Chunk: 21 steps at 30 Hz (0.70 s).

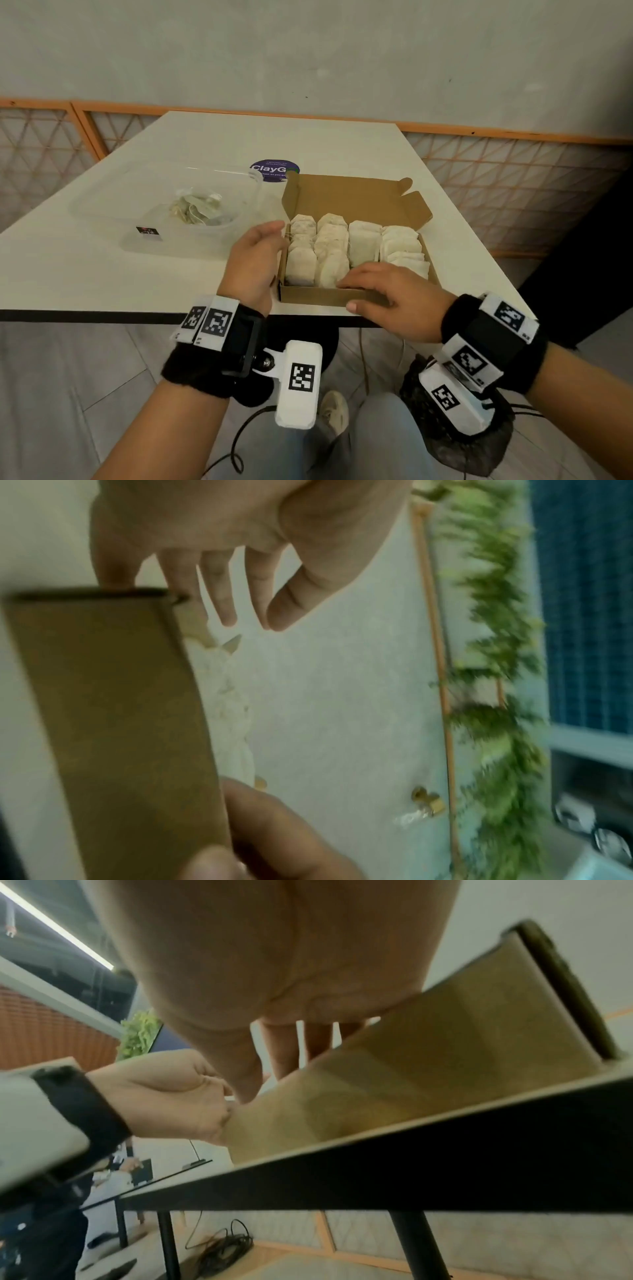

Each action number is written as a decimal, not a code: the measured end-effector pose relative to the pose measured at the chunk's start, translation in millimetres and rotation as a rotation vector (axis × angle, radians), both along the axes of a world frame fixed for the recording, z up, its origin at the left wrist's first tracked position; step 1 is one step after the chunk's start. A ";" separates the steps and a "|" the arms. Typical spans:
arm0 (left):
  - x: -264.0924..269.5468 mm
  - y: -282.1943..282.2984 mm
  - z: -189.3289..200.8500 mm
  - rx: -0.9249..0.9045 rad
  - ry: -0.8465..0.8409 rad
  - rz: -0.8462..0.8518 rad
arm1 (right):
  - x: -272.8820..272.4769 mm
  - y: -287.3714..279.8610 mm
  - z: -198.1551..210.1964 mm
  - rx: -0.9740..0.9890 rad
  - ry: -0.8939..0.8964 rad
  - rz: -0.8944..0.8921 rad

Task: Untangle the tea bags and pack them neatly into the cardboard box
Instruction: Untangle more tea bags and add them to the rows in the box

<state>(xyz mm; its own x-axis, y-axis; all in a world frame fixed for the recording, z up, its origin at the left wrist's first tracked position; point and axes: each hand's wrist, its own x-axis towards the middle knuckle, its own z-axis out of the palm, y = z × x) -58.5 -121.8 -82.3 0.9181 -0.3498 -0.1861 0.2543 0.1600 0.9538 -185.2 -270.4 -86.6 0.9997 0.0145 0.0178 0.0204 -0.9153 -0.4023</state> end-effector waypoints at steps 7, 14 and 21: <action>-0.2 -0.3 -13.4 -0.158 0.161 -0.015 | -23.0 -26.8 4.5 0.481 -0.297 -0.643; 5.8 9.3 -4.1 0.197 -0.281 -0.049 | -18.7 -20.9 -23.7 0.707 -0.246 -0.759; 22.0 -3.4 -0.7 0.283 0.021 -0.237 | -11.8 -11.9 -26.9 0.685 -0.269 -0.788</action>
<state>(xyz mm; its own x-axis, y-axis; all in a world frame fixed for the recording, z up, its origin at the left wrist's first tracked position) -36.6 -125.1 -83.0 0.8129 -0.4837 -0.3244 0.2730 -0.1755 0.9459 -197.0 -282.3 -113.5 0.6857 -0.7279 -0.0021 -0.3118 -0.2911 -0.9044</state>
